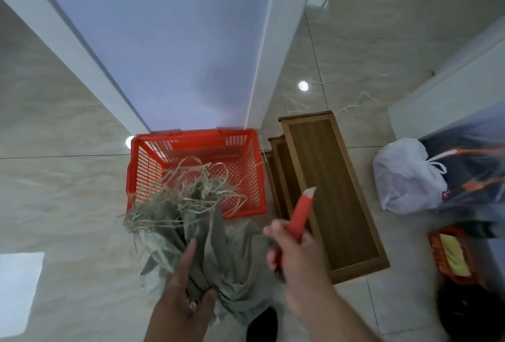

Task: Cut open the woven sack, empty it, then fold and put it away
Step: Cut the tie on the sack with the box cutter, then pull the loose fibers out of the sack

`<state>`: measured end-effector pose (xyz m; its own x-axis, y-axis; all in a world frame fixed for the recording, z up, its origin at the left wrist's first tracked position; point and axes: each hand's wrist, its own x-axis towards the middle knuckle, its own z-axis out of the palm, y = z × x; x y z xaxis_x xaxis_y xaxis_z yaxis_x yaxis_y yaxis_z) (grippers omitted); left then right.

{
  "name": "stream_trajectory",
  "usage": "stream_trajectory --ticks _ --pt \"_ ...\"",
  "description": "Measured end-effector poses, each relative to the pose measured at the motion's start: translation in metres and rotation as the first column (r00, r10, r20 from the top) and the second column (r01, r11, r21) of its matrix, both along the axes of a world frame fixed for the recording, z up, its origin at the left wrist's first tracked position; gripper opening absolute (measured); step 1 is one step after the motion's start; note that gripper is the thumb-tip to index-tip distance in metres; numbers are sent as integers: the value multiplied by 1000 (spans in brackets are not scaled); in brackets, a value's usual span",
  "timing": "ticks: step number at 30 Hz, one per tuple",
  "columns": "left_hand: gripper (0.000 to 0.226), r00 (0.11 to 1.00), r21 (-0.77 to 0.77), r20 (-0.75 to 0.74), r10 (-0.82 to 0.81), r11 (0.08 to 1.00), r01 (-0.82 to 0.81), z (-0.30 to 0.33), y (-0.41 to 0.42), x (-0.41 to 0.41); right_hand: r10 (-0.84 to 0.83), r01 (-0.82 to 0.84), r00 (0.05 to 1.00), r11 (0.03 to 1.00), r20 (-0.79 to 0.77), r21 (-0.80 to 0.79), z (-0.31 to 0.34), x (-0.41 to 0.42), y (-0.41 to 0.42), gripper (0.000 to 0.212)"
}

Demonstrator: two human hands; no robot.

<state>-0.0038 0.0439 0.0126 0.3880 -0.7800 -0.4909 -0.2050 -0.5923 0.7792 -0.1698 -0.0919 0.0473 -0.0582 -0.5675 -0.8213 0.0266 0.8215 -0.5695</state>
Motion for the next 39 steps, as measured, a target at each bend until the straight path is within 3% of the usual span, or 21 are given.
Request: stream_trajectory --ticks 3,6,8,12,14,17,20,24,26,28,31,33,35,37,39 --pt "105 998 -36 -35 48 998 -49 4 -2 -5 131 -135 990 988 60 73 0 19 37 24" --pt "85 988 -123 -139 63 989 -81 14 -6 -9 243 -247 957 969 158 4 11 33 50 9" --pt "83 961 -126 -221 164 973 -195 23 -9 -10 289 -283 952 956 100 -73 12 36 54 27" --pt "62 764 48 -399 507 844 -535 45 -16 -7 283 -279 959 943 -3 -182 18 30 58 33" --pt "28 773 49 -325 545 826 -561 52 -11 -6 265 -260 964 947 0 -186 23 25 61 35" --pt "10 740 42 -275 615 776 -629 70 -2 -6 235 -245 969 948 -69 -203 32 16 66 23" --pt "21 696 -7 -248 674 717 -697 86 9 0 165 -181 982 955 -87 -234 52 4 69 16" --pt "25 783 -83 -14 622 780 -621 110 25 11 125 -159 986 901 -110 -403 90 -19 69 26" --pt "23 788 -74 115 605 797 -600 116 33 19 127 -192 978 857 -164 -479 100 -31 69 31" --pt "24 781 -25 141 609 791 -612 116 42 28 145 -247 960 838 -238 -486 104 -36 70 31" --pt "19 827 4 59 559 829 -560 131 47 30 191 -283 953 833 -234 -475 108 -41 74 29" --pt "19 779 -38 -189 598 788 -615 147 42 35 260 -304 953 824 -159 -478 112 -46 78 32" --pt "18 762 41 -384 522 834 -550 164 29 42 288 -296 954 842 -87 -450 112 -53 86 32" --pt "61 892 159 -302 335 941 -299 167 12 47 360 -375 926 830 -118 -413 113 -57 97 33" --pt "101 969 278 -119 217 944 -177 156 -4 52 405 -395 912 826 -65 -402 119 -57 108 39"
